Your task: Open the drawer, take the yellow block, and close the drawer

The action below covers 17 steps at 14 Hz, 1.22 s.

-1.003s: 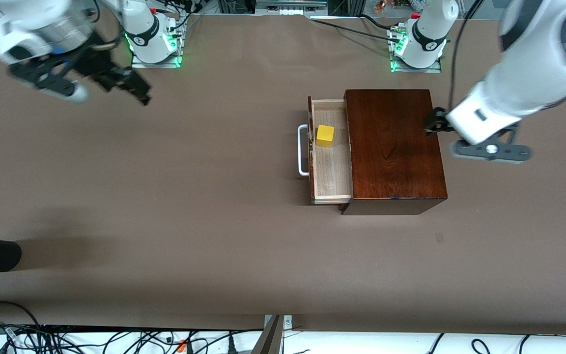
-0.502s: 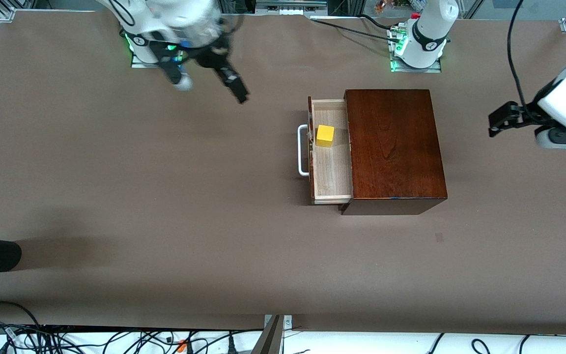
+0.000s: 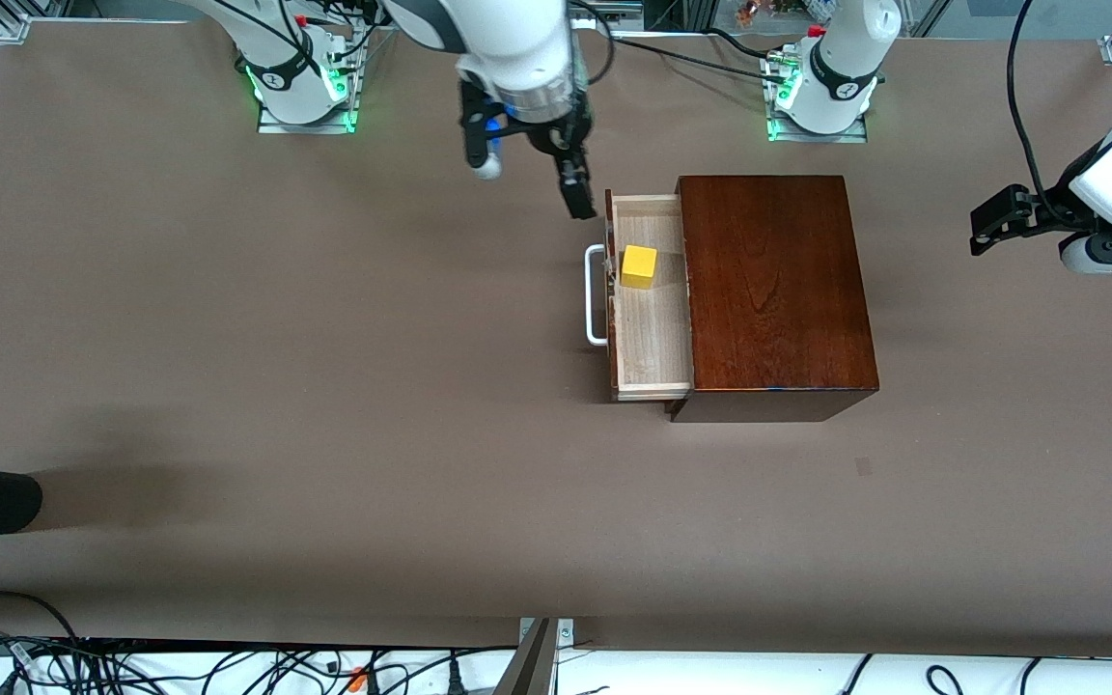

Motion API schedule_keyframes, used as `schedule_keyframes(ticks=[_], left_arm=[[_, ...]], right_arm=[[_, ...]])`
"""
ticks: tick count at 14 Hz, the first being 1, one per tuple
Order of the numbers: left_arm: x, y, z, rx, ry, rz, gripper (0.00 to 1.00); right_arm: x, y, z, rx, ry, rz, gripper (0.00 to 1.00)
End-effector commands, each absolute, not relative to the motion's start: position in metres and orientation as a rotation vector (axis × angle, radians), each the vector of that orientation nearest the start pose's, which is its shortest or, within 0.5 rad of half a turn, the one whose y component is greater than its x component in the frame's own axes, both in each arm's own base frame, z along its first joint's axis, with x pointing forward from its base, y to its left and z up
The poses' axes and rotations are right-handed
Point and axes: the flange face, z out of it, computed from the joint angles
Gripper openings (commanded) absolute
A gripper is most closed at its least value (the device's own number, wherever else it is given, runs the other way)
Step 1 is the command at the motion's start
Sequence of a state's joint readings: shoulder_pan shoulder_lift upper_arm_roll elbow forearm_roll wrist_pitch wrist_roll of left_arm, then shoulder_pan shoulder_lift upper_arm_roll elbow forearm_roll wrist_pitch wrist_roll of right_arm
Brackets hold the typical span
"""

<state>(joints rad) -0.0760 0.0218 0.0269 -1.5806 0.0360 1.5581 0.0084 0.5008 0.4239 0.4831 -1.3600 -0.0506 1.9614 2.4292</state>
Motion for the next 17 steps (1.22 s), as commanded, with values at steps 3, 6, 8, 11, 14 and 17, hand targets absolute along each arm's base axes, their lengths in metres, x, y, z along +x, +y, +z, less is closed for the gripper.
schedule_keyframes(ticks=[3, 6, 8, 11, 14, 17], left_arm=[[0.549, -0.023, 0.613, -3.119, 0.119, 0.093, 1.00], [0.549, -0.022, 0.614, -3.121, 0.129, 0.093, 1.00], [0.548, -0.021, 0.613, -3.121, 0.126, 0.098, 1.00], [0.548, -0.024, 0.614, -3.120, 0.126, 0.098, 1.00], [0.547, -0.025, 0.614, -3.120, 0.126, 0.100, 1.00], [0.547, -0.025, 0.614, -3.120, 0.129, 0.100, 1.00]], right_arm=[[0.455, 0.598, 0.473, -2.031, 2.097, 0.280, 0.99], [0.460, 0.611, 0.435, -1.962, 2.152, 0.225, 0.99], [0.461, 0.615, 0.414, -1.926, 2.207, 0.222, 0.99], [0.459, 0.620, 0.386, -1.930, 2.246, 0.232, 0.99], [0.465, 0.618, 0.364, -1.927, 2.271, 0.226, 0.99], [0.460, 0.619, 0.343, -1.961, 2.280, 0.213, 0.99]])
